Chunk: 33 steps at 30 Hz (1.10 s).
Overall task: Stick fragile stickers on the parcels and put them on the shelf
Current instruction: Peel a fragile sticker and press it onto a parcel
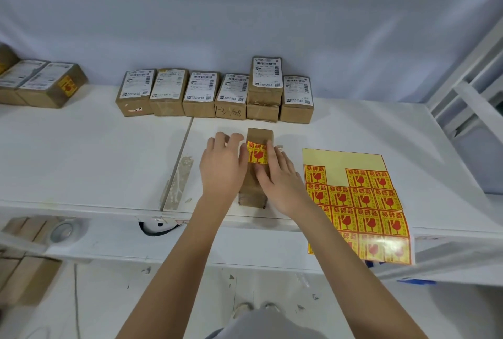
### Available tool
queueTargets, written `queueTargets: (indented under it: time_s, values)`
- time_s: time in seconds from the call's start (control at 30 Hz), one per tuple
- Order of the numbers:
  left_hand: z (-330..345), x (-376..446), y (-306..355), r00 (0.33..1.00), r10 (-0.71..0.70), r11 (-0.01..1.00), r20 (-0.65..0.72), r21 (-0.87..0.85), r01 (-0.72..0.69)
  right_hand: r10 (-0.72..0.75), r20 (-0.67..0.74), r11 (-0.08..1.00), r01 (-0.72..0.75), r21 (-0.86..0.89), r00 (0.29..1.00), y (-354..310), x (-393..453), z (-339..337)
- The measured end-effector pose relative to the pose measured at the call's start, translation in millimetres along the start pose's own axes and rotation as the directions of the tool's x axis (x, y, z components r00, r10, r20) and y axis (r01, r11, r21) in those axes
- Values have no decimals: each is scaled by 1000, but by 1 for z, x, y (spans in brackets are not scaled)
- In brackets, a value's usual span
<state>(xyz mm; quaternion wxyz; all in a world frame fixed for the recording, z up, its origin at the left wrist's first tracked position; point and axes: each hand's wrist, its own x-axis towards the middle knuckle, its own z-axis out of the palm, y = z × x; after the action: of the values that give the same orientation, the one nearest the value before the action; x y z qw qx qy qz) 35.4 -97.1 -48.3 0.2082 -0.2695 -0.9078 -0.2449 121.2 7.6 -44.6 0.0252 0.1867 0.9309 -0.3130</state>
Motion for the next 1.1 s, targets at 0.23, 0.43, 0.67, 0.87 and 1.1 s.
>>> queueTargets:
  time_s: [0.23, 0.43, 0.67, 0.87, 1.1]
  values:
    - [-3, -16, -7, 936, 91, 984, 341, -175, -32, -21, 19, 998, 20, 60, 1000, -1, 0, -2]
    - [-1, -16, -3, 877, -33, 995, 480, -70, 76, -36, 53, 994, 30, 109, 998, 4, 2, -2]
    - [-3, -18, 1, 864, -92, 992, 495, -26, 120, -31, 10, 1000, 31, -5, 999, 5, 0, -4]
    - [-4, -19, 3, 869, -91, 993, 487, -26, 118, -279, -74, 944, 260, -204, 957, 1, -4, 3]
    - [-5, -19, 6, 863, -115, 992, 492, 17, 122, -181, -112, 951, 145, -274, 977, 6, 0, 5]
